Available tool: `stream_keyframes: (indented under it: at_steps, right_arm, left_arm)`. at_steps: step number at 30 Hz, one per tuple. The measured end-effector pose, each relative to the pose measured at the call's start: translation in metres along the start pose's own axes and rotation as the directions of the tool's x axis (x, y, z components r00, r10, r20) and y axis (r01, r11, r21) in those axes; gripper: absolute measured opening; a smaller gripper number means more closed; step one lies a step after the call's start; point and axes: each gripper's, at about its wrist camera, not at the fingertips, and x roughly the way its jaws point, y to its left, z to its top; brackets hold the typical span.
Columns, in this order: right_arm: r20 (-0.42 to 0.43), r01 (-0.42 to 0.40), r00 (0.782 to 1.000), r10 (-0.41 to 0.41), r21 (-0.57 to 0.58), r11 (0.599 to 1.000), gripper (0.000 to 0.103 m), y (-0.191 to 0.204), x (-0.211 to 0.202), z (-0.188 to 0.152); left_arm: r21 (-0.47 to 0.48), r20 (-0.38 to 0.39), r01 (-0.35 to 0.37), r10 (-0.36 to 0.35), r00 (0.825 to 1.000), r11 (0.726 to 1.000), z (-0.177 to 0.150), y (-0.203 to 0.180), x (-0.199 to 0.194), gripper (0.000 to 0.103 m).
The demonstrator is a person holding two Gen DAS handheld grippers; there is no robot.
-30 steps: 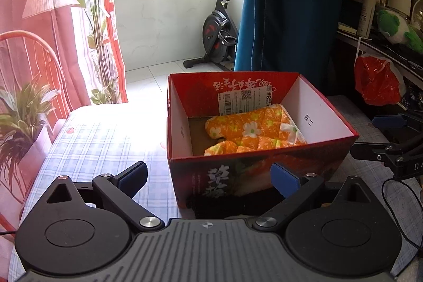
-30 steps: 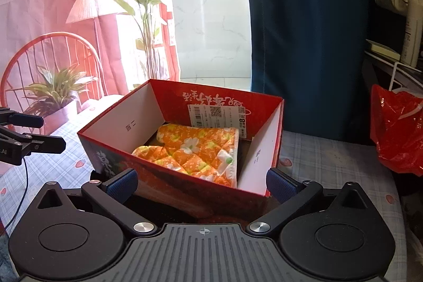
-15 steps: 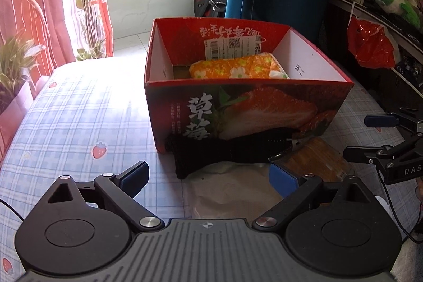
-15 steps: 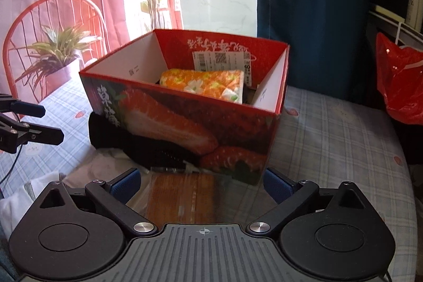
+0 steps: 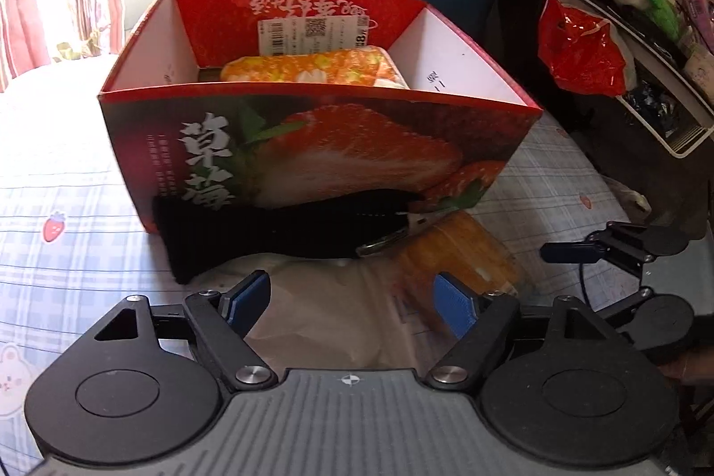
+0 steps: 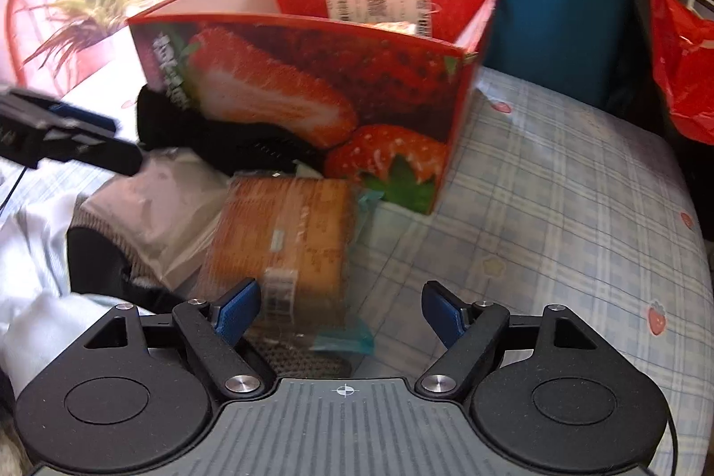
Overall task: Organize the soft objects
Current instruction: 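Lower the left gripper onto the packaged bread loaf and close, then lift the bread loaf with the left gripper and carry it over the red box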
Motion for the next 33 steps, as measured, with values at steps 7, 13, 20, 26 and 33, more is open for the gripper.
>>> stream_keyframes:
  at_steps: [7,13,20,26,33]
  right_arm:
    - [0.002,-0.044,0.999,0.044,-0.071,0.997,0.071,0.014,0.012,-0.001]
    - [0.026,-0.116,0.992,0.120,-0.112,0.987,0.065,0.019,0.017,0.004]
    - [0.033,-0.178,0.983,0.181,-0.070,0.981,0.065,0.015,0.025,0.005]
    - [0.035,-0.180,0.983,0.182,-0.041,0.983,0.063,0.018,0.027,0.009]
    - [0.062,-0.179,0.982,0.181,-0.032,0.983,0.059,0.020,0.017,0.012]
  left_arm:
    - [-0.012,-0.047,0.073,-0.074,0.996,0.997,-0.001,-0.023,0.024,0.067]
    - [-0.051,-0.078,0.079,-0.082,0.994,0.996,-0.001,-0.025,0.045,0.057]
    - [-0.109,-0.080,0.132,-0.141,0.987,0.985,-0.003,-0.019,0.065,0.056]
    - [-0.103,-0.070,0.164,-0.172,0.983,0.981,0.000,-0.019,0.073,0.055]
    - [-0.083,-0.049,0.163,-0.167,0.985,0.983,0.005,-0.021,0.059,0.055]
